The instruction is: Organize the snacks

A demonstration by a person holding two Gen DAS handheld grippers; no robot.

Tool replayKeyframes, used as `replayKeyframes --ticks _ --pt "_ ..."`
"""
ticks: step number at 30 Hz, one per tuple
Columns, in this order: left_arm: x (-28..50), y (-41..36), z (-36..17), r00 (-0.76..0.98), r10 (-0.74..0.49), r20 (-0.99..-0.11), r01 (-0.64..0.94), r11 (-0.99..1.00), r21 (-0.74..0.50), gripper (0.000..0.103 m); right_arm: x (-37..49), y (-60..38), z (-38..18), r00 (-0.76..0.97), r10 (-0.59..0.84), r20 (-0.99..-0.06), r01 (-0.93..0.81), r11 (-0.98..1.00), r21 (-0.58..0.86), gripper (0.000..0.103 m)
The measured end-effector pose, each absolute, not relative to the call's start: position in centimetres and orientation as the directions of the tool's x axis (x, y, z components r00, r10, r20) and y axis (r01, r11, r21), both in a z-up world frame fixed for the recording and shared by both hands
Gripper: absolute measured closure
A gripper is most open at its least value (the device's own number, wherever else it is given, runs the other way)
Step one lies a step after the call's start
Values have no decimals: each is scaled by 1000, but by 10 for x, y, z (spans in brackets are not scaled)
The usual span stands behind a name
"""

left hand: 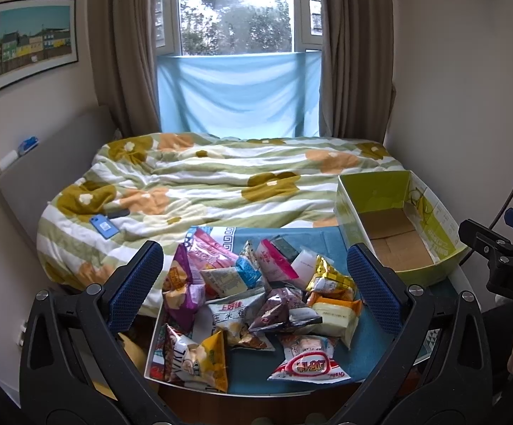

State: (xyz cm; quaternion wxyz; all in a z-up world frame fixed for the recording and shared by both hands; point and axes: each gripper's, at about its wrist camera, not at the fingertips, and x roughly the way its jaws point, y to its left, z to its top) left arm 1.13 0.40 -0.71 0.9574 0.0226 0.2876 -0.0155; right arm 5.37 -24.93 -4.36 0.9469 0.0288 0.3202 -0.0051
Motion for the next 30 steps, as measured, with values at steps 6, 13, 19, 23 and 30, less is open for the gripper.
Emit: replayKeyframes --ticks 6,13,19,23,30 --pt "11 0 -6 834 -20 -552 45 998 32 1 54 -250 -43 795 7 -606 30 998 50 0" --pt "8 -6 -1 836 -21 -549 50 998 37 1 53 -250 -41 796 9 -606 29 998 53 0" --pt "7 -7 -1 836 -19 -549 47 998 38 1 53 -250 -41 796 9 -606 29 998 53 0" --pt "5 -8 0 837 -16 -548 41 999 33 1 52 -250 -40 798 12 -603 25 998 53 0" --pt "0 -3 5 843 -9 -538 27 999 26 1 51 -252 -37 799 19 -601 17 998 54 0"
